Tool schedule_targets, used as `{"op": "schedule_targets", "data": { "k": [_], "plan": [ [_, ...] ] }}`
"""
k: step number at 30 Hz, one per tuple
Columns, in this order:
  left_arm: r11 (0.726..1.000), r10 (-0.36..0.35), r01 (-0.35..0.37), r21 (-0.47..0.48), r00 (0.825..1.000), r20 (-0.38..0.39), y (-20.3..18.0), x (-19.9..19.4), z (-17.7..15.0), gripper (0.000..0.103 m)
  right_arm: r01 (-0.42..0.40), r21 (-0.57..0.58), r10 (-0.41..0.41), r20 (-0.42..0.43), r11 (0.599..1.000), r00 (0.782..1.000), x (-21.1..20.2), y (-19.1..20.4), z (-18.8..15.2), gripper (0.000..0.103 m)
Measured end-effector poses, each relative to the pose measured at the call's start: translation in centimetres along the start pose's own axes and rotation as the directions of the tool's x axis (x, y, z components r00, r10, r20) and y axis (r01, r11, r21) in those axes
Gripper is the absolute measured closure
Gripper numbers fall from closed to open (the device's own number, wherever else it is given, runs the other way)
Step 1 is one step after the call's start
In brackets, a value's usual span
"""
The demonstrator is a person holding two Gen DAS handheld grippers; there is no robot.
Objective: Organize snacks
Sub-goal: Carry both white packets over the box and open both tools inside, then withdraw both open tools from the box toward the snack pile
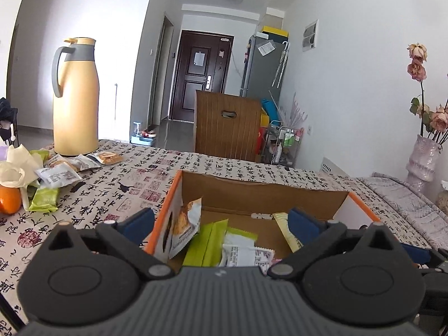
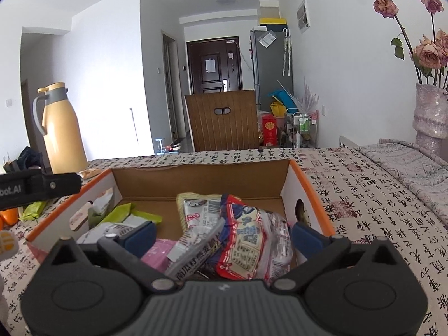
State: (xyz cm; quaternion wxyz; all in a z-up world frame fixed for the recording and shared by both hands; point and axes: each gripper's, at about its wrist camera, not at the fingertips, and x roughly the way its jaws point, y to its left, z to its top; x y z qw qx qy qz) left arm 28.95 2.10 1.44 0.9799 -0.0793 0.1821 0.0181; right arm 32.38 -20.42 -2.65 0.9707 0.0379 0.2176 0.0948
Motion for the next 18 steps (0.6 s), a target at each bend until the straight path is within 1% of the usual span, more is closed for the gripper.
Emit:
{"op": "schedule_targets", "data": {
  "k": [3,7,10,12,18],
  "plan": [
    [1.0,0.004,-0.004,0.01,1.0,-0.005,-0.3,0.1,0.0,0.0,-0.002,0.001,0.002,0.003,1.0,1.0,-0.1,-0.1,0.1,0.0],
    [1.0,0.006,-0.006,0.028,1.0,0.007,-0.9,-0.7,0.4,0.0,-0.002,-0.005,0.002,0.009,1.0,1.0,-0.5,0.1,0.4,0.0],
    [0.999,-0.004,0.004,0.034,1.0,0.014,-1.4,-1.6,1.0,0.0,-0.002,-0.008,0.002,0.009,1.0,1.0,-1.2,0.2,0.9,0.0],
    [0.999,0.001,-0.002,0.042,1.0,0.022,-1.8,-2.2,1.3,0.0,-0.003,-0.014,0.003,0.008,1.0,1.0,-1.7,0.4,1.2,0.0],
    [1.0,-0.01,0.009,0.029,0.999,0.033,-2.2,-4.3,2.0,0.0,-0.004,-0.028,0.004,0.012,1.0,1.0,-3.8,0.7,1.6,0.0]
  ]
}}
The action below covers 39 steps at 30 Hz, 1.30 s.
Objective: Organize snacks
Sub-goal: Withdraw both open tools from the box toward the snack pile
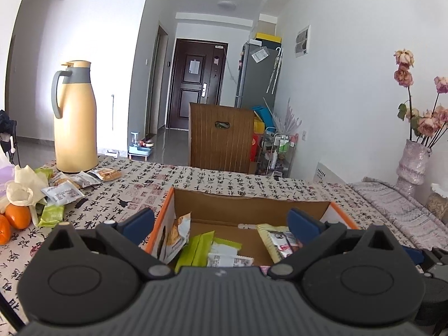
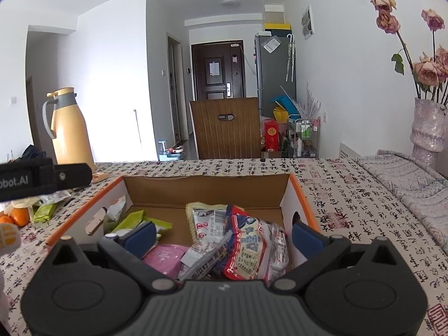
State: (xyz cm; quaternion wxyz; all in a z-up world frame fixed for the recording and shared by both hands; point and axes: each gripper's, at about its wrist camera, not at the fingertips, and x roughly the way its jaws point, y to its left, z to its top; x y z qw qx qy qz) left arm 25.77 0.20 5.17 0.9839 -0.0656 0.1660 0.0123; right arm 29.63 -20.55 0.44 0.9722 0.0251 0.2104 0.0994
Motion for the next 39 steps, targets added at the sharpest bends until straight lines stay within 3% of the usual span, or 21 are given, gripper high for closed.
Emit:
{"op": "schedule_targets", "data": {
  "k": [12,24,30,33,39],
  "plan": [
    [0.999,-0.035,0.035,0.001,0.999,-0.027,0.2,-4.8,-1.7,0.0,0.014,-0.01,-0.014,-0.018,1.0,1.0,-5.3,-1.0,-1.7,0.0],
    [1.0,-0.021,0.022,0.006,0.985,-0.174,3.2,-6.7,-7.4,0.0,0.044,-0.023,-0.046,-0.084,0.999,0.995,-9.9,-3.4,-6.6,0.0],
    [1.0,0.0,-0.006,-0.023,0.97,-0.243,5.1,-5.7,-10.1,0.0,0.099,-0.028,-0.102,-0.136,0.995,0.985,-10.2,-5.3,-8.4,0.0],
    [0.999,-0.007,-0.003,-0.041,0.97,-0.241,5.6,-5.5,-10.2,0.0,0.123,-0.022,-0.125,-0.159,0.992,0.979,-9.9,-6.4,-8.9,0.0],
    [1.0,-0.006,0.012,0.024,0.967,-0.254,4.7,-5.1,-11.4,0.0,0.135,0.002,-0.131,-0.206,0.991,0.97,-8.5,-8.4,-9.1,0.0]
  ]
}}
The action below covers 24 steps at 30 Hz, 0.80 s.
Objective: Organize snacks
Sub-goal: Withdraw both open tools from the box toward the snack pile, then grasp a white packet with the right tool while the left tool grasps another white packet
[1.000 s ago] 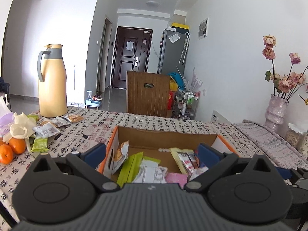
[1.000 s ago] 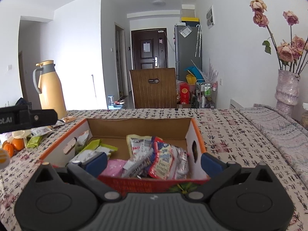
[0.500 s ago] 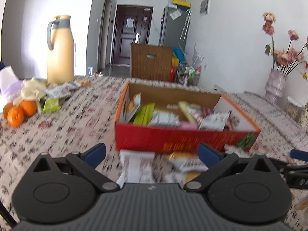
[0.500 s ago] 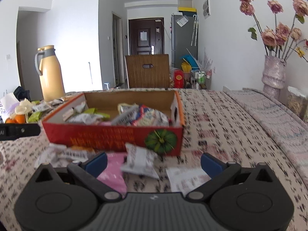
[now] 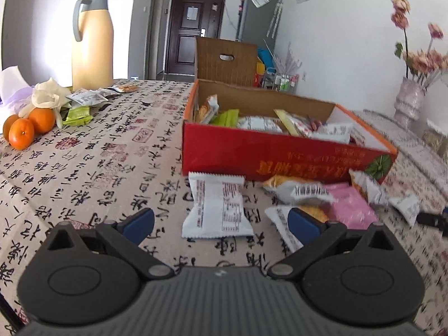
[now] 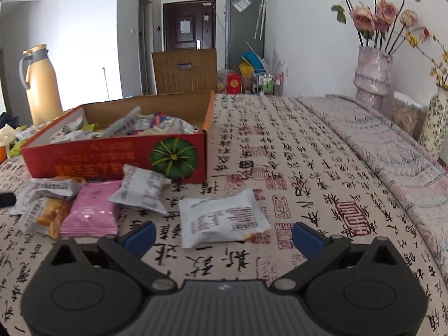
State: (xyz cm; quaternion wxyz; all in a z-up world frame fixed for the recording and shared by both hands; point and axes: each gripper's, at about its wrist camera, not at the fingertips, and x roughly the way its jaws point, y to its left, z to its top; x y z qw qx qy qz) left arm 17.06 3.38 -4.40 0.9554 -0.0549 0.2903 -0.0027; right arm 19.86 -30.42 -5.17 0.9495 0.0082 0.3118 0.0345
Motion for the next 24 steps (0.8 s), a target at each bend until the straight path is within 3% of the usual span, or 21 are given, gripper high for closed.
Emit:
{"op": "schedule_targets", "data": {
  "k": [9,15,20,22,24],
  "plan": [
    [1.0,-0.012,0.011,0.014,1.0,0.017,-0.3,-0.3,-0.3,0.0,-0.033,0.001,0.033,-0.08,0.999,0.996,3.6,-0.8,1.3,0.0],
    [1.0,-0.007,0.007,0.007,1.0,0.015,-0.2,-0.2,-0.3,0.0,-0.001,-0.044,-0.004,-0.109,0.999,0.994,5.6,-0.1,1.8,0.0],
    [1.0,-0.013,0.013,0.01,1.0,0.015,-0.2,-0.2,-0.4,0.0,-0.027,-0.032,0.024,-0.098,0.999,0.995,5.7,-0.1,1.6,0.008],
    [1.0,-0.011,0.011,0.009,1.0,0.014,-0.2,-0.3,-0.4,0.0,-0.043,-0.037,0.039,-0.086,0.998,0.995,5.4,0.0,1.5,0.02],
    [1.0,-0.007,0.007,0.01,1.0,0.014,-0.3,-0.3,-0.4,0.0,-0.043,-0.046,0.04,-0.078,0.998,0.996,5.2,0.2,1.4,0.024]
  ]
}}
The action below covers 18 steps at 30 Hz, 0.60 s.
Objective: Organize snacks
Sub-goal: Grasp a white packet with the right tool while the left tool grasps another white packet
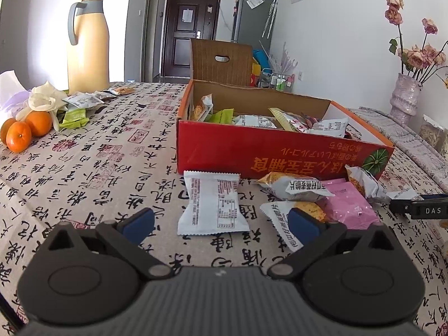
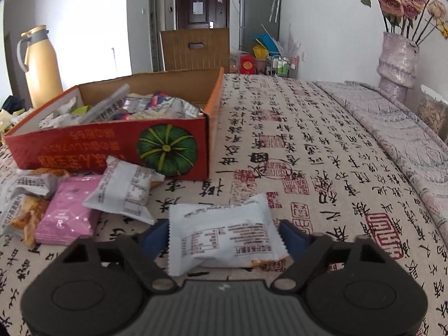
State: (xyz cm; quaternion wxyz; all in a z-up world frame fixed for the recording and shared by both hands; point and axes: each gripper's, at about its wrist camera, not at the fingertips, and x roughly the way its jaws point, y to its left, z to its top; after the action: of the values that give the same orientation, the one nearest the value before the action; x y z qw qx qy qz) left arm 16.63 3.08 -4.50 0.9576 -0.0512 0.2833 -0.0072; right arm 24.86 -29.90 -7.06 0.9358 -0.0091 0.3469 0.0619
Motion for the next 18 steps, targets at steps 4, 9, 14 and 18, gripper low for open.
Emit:
{"op": "schedule_targets", "data": {
  "k": [4,9,14,18],
  "plan": [
    [1.0,0.008,-0.008,0.008,1.0,-0.001,-0.1,0.0,0.0,0.0,-0.007,-0.004,0.007,0.015,1.0,1.0,-0.4,0.2,-0.2,0.033],
    [1.0,0.005,-0.005,0.004,1.0,-0.005,-0.1,0.0,0.0,0.0,-0.009,-0.008,0.01,0.036,1.0,0.999,-0.9,0.4,-0.5,0.038],
    [1.0,0.002,-0.002,-0.004,1.0,-0.008,0.1,0.1,0.0,0.0,-0.015,0.017,0.014,0.074,1.0,0.997,-1.8,0.5,-0.9,0.04],
    [1.0,0.001,-0.001,-0.013,1.0,-0.011,0.2,0.1,0.0,0.0,-0.016,0.027,0.013,0.108,1.0,0.994,-2.5,1.0,-1.3,0.041]
  ]
}}
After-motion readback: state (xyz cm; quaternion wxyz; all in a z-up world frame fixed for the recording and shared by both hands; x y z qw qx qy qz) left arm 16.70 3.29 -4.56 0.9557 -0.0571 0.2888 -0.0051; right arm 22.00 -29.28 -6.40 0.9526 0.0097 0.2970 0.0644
